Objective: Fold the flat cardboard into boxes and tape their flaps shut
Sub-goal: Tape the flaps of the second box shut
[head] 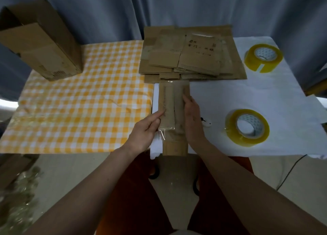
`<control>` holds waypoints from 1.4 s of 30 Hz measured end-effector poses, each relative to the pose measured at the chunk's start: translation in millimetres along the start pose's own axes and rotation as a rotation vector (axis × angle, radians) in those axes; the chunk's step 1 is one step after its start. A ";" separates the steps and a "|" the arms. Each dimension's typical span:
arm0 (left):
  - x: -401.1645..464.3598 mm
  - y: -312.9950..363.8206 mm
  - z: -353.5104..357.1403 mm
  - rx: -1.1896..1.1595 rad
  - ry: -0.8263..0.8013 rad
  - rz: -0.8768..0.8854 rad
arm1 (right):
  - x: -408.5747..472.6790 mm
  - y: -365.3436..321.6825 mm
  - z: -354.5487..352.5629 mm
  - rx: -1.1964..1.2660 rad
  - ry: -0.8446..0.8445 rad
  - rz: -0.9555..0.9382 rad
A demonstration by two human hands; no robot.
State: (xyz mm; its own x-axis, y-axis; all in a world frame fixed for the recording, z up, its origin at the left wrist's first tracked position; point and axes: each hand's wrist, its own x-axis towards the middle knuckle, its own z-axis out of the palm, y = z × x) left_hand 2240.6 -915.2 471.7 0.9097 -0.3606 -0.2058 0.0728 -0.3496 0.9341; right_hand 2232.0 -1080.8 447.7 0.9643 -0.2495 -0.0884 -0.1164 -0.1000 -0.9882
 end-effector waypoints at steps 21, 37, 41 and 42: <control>7.2 -22.5 -19.9 0.344 -0.281 0.136 | 8.8 31.0 -36.8 -0.785 -0.333 -0.577; 31.4 -36.3 -19.5 0.663 -0.095 0.392 | 12.3 21.5 -43.6 -0.835 -0.426 -0.464; 29.2 -36.7 -20.8 0.715 -0.156 0.391 | 4.7 17.3 -38.0 -0.633 -0.310 -0.460; 28.6 -34.0 -21.3 0.751 -0.143 0.416 | 2.4 15.9 -32.5 -0.534 -0.229 -0.422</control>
State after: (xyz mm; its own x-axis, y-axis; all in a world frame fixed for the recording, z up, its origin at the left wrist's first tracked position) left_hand 2272.8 -895.1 440.3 0.7390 -0.6731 0.0276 -0.5888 -0.6255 0.5119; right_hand 2224.8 -1114.3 435.9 0.9716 0.1165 0.2059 0.2334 -0.6154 -0.7529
